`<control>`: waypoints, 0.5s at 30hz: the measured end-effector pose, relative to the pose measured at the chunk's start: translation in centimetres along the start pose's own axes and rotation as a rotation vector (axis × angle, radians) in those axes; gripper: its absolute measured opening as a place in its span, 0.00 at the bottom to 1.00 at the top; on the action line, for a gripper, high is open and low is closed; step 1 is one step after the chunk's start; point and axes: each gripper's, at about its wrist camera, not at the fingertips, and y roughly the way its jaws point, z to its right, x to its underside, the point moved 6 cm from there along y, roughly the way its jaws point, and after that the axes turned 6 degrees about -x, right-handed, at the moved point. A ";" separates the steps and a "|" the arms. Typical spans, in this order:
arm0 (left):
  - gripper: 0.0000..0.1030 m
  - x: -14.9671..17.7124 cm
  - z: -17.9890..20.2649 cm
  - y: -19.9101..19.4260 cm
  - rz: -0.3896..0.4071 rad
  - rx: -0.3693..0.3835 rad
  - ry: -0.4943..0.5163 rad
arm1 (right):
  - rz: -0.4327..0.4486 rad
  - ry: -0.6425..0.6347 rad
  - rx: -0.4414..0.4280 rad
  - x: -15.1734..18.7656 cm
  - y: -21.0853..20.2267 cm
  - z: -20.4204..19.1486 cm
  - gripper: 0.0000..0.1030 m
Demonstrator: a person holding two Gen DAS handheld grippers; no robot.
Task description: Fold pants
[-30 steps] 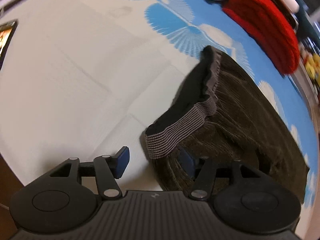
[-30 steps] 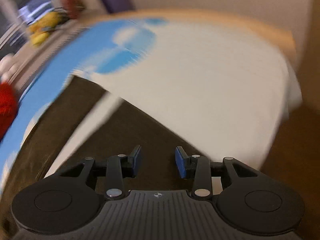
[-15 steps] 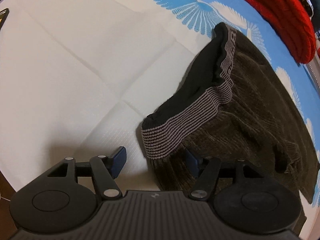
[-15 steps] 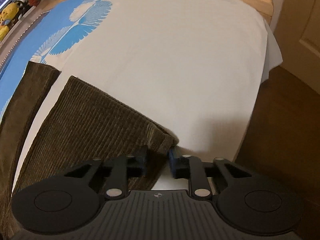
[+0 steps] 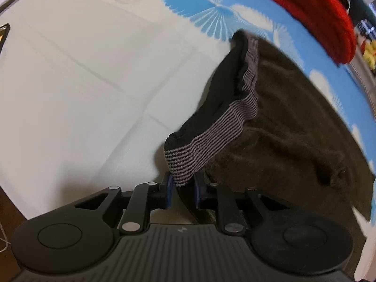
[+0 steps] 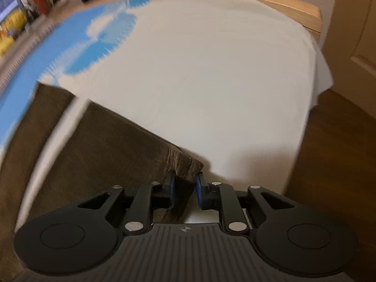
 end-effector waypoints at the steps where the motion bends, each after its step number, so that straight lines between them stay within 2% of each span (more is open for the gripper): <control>1: 0.19 -0.3 -0.2 -0.6 0.032 -0.032 0.001 | -0.005 0.008 0.010 0.0 0.0 0.4 0.22; 2: 0.22 -0.6 -0.3 -1.7 0.093 -0.070 0.014 | 0.000 0.014 0.018 0.0 -0.2 0.6 0.24; 3: 0.27 -0.9 0.0 -2.5 0.144 -0.077 0.034 | 0.015 0.007 0.034 -0.1 -0.6 0.6 0.25; 5: 0.29 -0.8 1.5 -4.0 0.227 -0.033 0.104 | 0.086 -0.041 0.070 -0.5 -2.0 0.3 0.25; 6: 0.29 -0.5 2.7 -4.3 0.239 0.005 0.156 | 0.131 -0.067 0.071 -0.8 -2.7 -0.1 0.27; 8: 0.30 0.9 5.5 -4.0 0.213 0.075 0.283 | 0.208 -0.128 0.033 -1.1 -4.3 -1.3 0.27; 10: 0.31 2.5 7.7 -3.3 0.189 0.092 0.416 | 0.235 -0.187 -0.030 -0.9 -5.2 -2.6 0.28; 13: 0.31 4.9 10.0 -1.5 0.160 0.025 0.605 | 0.221 -0.272 -0.128 0.1 -5.7 -4.9 0.30; 15: 0.35 6.6 9.9 1.3 0.048 -0.064 0.682 | 0.197 -0.326 -0.178 0.9 -5.8 -6.2 0.30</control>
